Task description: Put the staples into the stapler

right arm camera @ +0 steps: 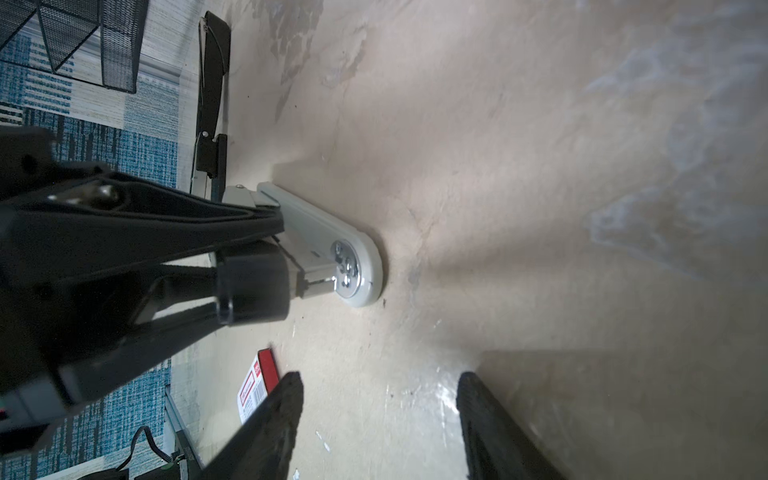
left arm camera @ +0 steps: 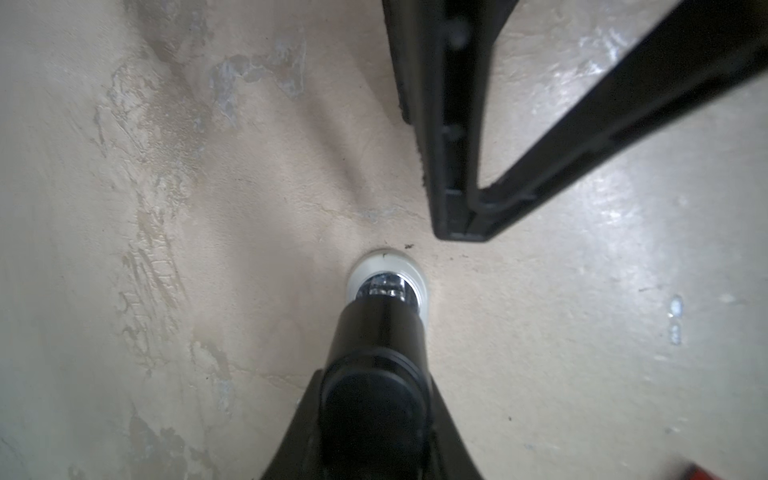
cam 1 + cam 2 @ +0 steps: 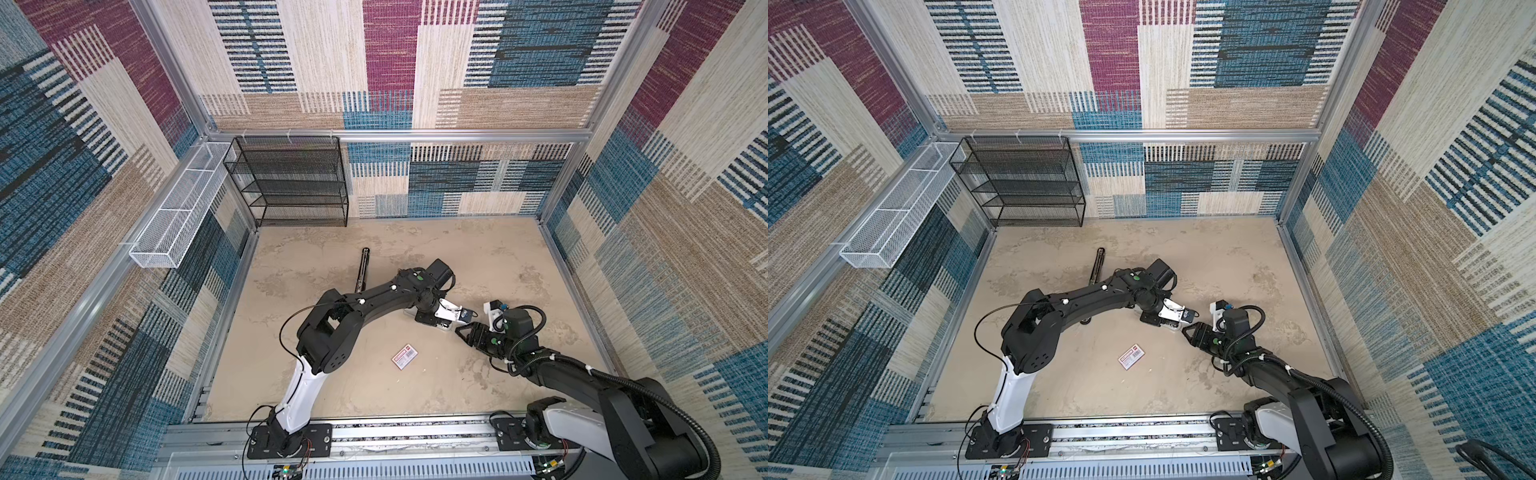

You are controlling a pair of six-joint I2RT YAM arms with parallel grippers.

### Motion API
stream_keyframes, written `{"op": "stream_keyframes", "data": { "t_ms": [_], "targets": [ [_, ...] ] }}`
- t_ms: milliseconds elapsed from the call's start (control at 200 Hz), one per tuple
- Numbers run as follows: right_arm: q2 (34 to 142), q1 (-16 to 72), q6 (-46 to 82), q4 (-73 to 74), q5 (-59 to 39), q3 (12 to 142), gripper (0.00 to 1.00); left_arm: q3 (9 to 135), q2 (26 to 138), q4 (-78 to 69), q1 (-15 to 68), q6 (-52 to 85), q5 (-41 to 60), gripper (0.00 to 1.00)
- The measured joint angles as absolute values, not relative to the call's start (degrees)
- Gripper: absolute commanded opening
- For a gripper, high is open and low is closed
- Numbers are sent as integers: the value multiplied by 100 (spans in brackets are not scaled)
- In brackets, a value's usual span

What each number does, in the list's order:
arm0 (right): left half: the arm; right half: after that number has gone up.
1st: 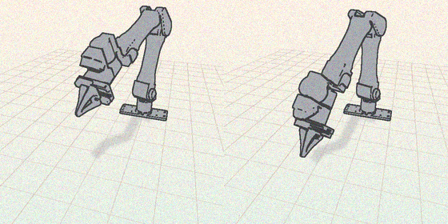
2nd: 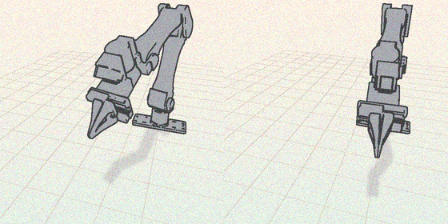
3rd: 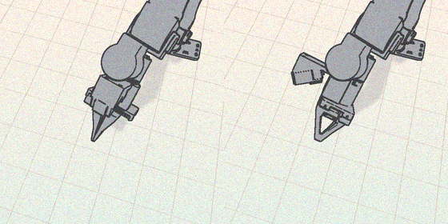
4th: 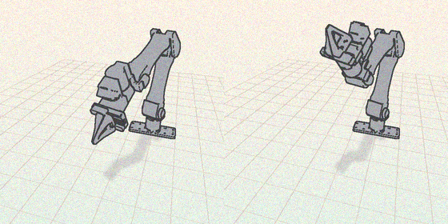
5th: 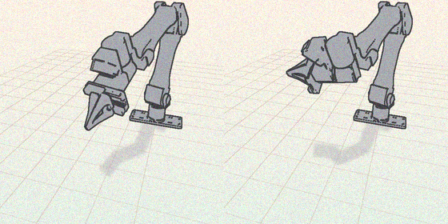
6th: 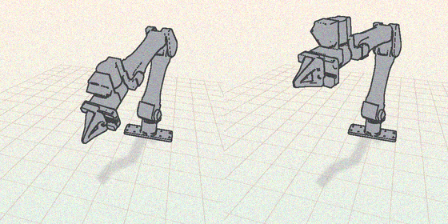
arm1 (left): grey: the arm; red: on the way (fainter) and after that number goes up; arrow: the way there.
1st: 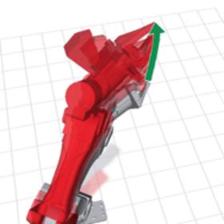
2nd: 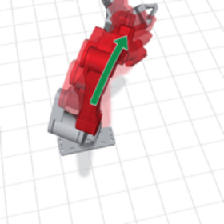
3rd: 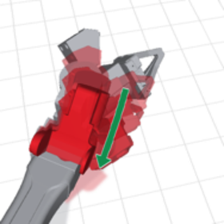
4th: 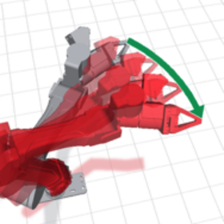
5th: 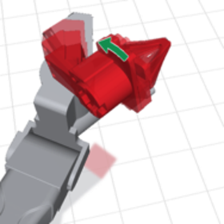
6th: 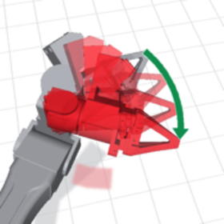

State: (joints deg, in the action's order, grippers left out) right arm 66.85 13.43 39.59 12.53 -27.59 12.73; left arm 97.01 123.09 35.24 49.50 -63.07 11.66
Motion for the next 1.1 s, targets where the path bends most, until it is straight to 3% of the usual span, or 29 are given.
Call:
{"op": "stream_keyframes", "data": {
  "t_ms": [205, 581, 967, 1097],
  "targets": [
    [7085, 1271, 4091, 1675, -2954, 1271, 52, 9778, 12213, 3627, 4901, -5996, 1334, 0],
    [7915, 1190, 4392, 2622, -3286, 1400, 50, 9688, 11883, 3795, 4775, -5734, 1728, 0],
    [8630, 1164, 4668, 3533, -3712, 1562, 35, 9618, 11692, 3802, 4709, -5548, 2005, 0],
    [8761, 1162, 4751, 3795, -3874, 1562, 21, 9601, 11664, 3793, 4685, -5450, 2069, 0]
  ]
}}
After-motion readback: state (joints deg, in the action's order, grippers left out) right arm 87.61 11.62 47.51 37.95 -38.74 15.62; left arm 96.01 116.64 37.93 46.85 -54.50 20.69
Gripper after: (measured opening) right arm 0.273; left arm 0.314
